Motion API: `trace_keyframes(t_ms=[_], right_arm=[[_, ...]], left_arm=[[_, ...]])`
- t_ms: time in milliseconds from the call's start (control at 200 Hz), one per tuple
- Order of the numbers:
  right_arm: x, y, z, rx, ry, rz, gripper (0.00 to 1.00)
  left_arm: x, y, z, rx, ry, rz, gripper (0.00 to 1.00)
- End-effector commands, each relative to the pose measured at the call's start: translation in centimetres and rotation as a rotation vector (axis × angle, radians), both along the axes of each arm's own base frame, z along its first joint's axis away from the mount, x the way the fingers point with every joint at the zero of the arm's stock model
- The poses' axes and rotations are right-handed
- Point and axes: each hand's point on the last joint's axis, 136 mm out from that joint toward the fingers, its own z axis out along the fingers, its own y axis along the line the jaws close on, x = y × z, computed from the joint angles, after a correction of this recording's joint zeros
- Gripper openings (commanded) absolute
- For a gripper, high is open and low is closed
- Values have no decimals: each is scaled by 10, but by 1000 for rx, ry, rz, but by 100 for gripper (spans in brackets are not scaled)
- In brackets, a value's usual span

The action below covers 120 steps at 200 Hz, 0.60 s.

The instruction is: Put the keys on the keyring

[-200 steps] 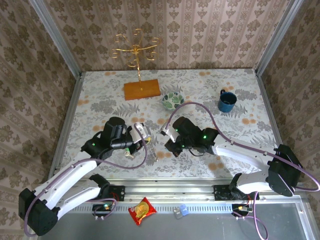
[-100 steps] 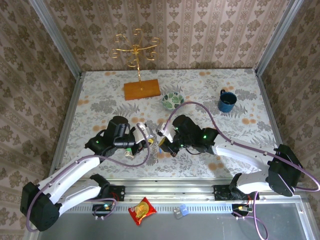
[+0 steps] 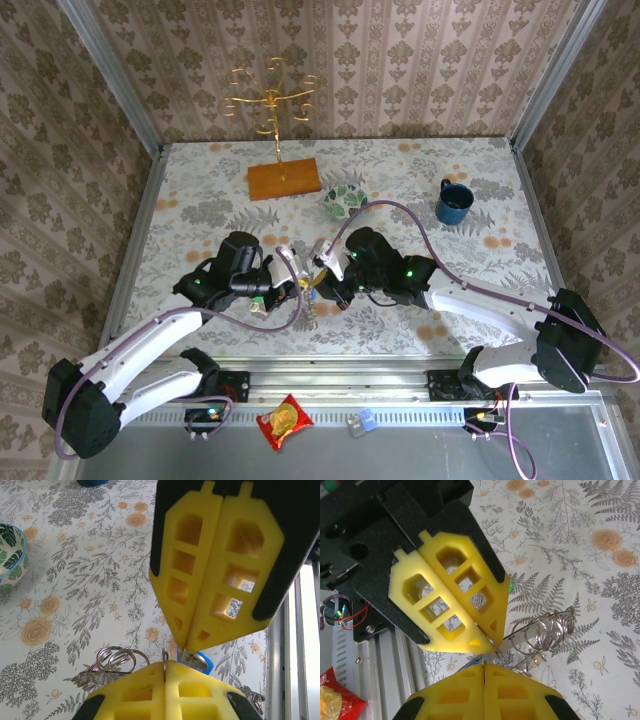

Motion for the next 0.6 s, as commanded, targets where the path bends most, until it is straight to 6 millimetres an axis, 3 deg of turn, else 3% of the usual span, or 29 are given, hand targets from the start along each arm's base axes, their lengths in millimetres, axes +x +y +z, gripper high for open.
trace_keyframes(t_ms=[0,360,595], right_arm=[[7,0,10,33,-28,-32,0],[20,-2,8,13,-64,-102,0],[17,-1,2,-8,-70,-87,0]], left_arm=[[-4,-8,18,-48,-27,-47,0],[-7,-8,18,-55,-12,-57,0],[-7,-9,20,-75,-14,-50,0]])
